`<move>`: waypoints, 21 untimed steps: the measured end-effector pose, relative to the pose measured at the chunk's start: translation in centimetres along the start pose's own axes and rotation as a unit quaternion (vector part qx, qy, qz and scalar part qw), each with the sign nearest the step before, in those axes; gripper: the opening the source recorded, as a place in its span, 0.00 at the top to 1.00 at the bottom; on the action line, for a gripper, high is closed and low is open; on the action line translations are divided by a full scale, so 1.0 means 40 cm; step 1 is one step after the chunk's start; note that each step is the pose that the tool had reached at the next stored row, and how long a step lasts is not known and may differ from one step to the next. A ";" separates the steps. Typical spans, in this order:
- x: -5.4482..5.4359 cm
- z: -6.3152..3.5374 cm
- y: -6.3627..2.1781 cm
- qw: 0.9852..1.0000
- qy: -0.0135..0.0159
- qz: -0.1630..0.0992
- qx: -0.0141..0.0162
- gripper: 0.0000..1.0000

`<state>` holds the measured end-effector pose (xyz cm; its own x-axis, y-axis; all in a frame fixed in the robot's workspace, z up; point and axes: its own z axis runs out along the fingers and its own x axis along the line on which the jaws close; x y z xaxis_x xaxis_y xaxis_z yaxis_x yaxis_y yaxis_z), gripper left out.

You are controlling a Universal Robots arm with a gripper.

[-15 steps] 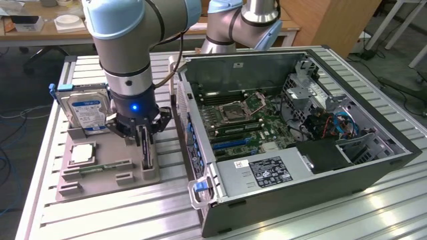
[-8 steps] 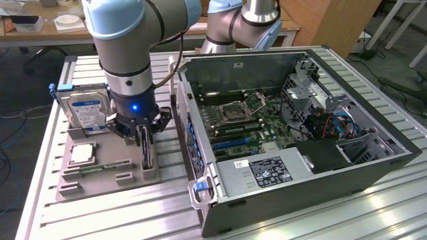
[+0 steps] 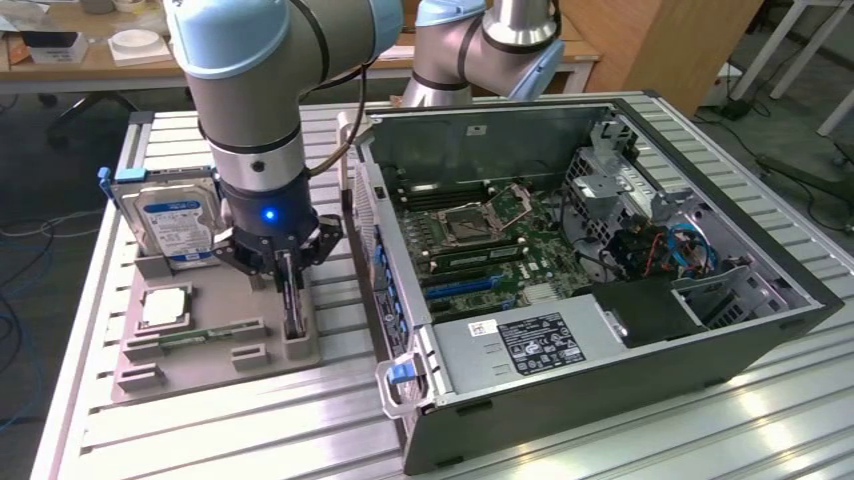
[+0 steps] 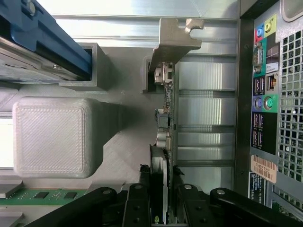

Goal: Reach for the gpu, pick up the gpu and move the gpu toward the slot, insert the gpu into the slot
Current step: 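Pick up the gpu and move the gpu toward the slot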

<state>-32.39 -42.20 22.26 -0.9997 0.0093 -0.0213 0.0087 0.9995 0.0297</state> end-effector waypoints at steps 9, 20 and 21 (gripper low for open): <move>0.000 0.000 0.000 1.000 0.000 0.000 0.000 0.73; -0.001 -0.037 0.001 1.000 0.000 0.000 0.000 0.73; -0.001 -0.037 0.001 1.000 0.000 0.000 0.000 0.73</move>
<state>-32.37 -42.20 23.76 -0.9997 0.0093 -0.0215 0.0087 0.9995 0.0299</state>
